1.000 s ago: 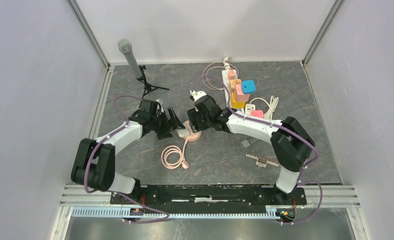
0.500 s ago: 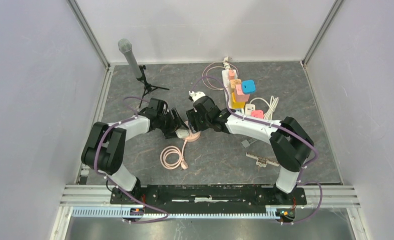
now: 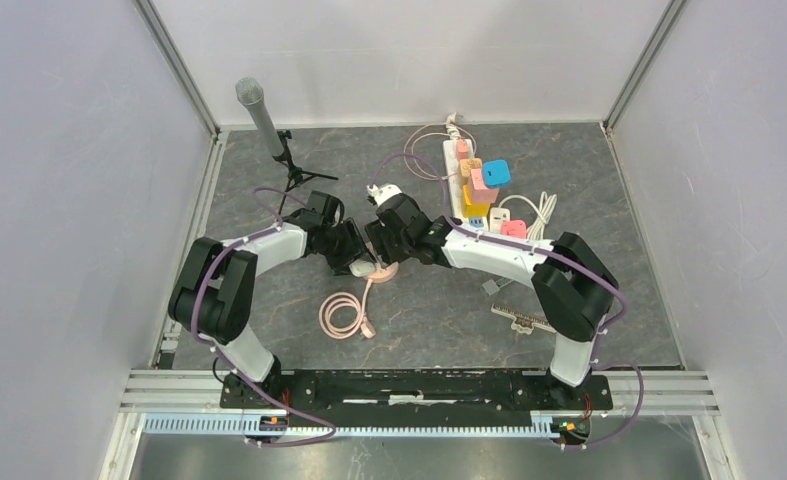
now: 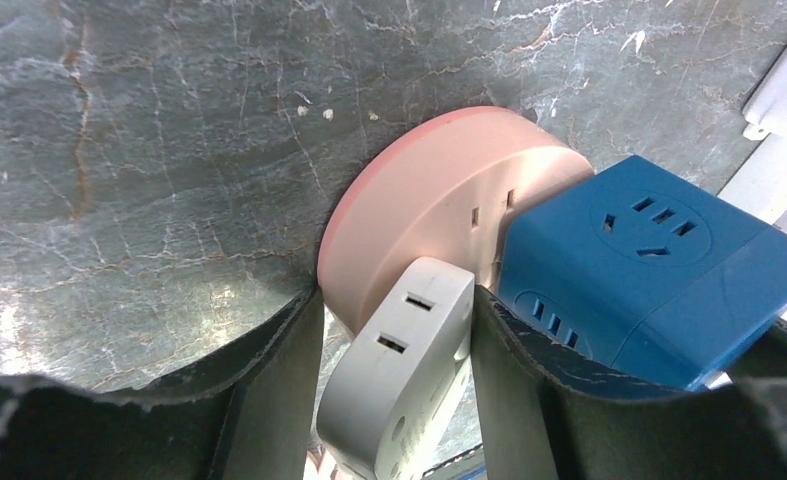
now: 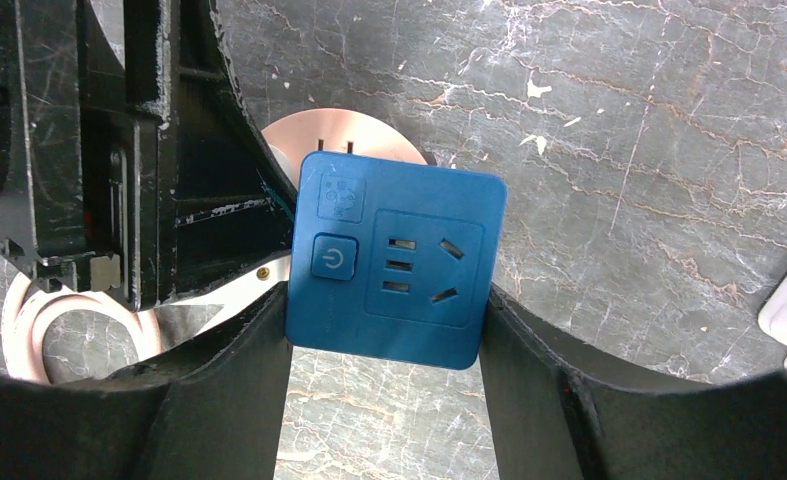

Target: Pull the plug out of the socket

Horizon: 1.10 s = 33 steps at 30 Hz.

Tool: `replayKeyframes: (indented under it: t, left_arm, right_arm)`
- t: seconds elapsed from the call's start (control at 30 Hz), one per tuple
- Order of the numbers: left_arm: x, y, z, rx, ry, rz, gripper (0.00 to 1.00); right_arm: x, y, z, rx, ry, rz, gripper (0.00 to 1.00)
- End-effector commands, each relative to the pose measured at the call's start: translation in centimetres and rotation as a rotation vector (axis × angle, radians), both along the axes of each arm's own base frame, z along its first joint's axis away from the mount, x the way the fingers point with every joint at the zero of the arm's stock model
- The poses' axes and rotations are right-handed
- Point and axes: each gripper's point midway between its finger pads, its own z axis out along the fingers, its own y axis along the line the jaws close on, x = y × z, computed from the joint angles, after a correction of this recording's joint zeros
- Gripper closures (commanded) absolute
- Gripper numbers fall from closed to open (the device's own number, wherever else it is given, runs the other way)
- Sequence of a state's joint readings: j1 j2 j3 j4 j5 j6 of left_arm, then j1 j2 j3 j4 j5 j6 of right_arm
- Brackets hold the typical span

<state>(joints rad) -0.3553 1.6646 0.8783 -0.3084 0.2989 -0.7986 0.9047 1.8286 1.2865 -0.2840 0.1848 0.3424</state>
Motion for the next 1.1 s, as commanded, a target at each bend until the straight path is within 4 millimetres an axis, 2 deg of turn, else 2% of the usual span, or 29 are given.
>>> replayKeyframes:
  t: [0.0,0.13,0.2,0.43,0.53,0.67,0.77,0.83,0.93,1.0,1.07]
  left_arm:
    - [-3.1,3.3,-4.6,0.214,0.151,0.023,0.47]
    - [-3.3,3.2,-5.2,0.230,0.167,0.016,0.48]
    - [-3.4,3.4,-5.3,0.250,0.173,0.014,0.49]
    - [-3.9,4.2,-5.8,0.303,0.191,0.013,0.53]
    - [-4.0,4.4,-5.9,0.324,0.192,0.009,0.54]
    - [-4.1,4.6,-6.1,0.338,0.199,0.005,0.55]
    - [-4.0,4.3,-5.8,0.325,0.194,0.002,0.55]
    - [-3.5,3.7,-5.2,0.299,0.174,-0.008,0.54]
    - [-2.2,2.1,-3.4,0.219,0.116,-0.040,0.49]
    - [-0.9,0.6,-1.5,0.147,0.068,-0.072,0.45]
    - [0.3,-1.2,1.2,0.064,0.014,-0.109,0.39]
  right_arm:
    - [0.2,2.9,5.6,0.195,-0.046,0.032,1.00]
    - [0.4,1.9,3.5,0.116,-0.045,0.008,1.00]
    - [0.3,1.5,3.3,0.100,-0.043,-0.002,1.00]
    - [1.2,1.4,8.9,0.227,-0.141,-0.034,1.00]
    - [1.4,1.0,9.6,0.275,-0.147,-0.058,1.00]
    - [1.2,1.5,9.7,0.328,-0.129,-0.051,1.00]
    - [2.2,-0.3,8.7,0.225,-0.126,-0.145,1.00]
    - [2.6,-1.8,8.7,0.195,-0.139,-0.189,1.00]
    - [3.1,-3.6,9.8,0.228,-0.167,-0.227,1.00]
    - [3.6,-4.8,10.5,0.228,-0.182,-0.251,1.00]
    - [4.0,-5.8,10.7,0.233,-0.184,-0.268,1.00]
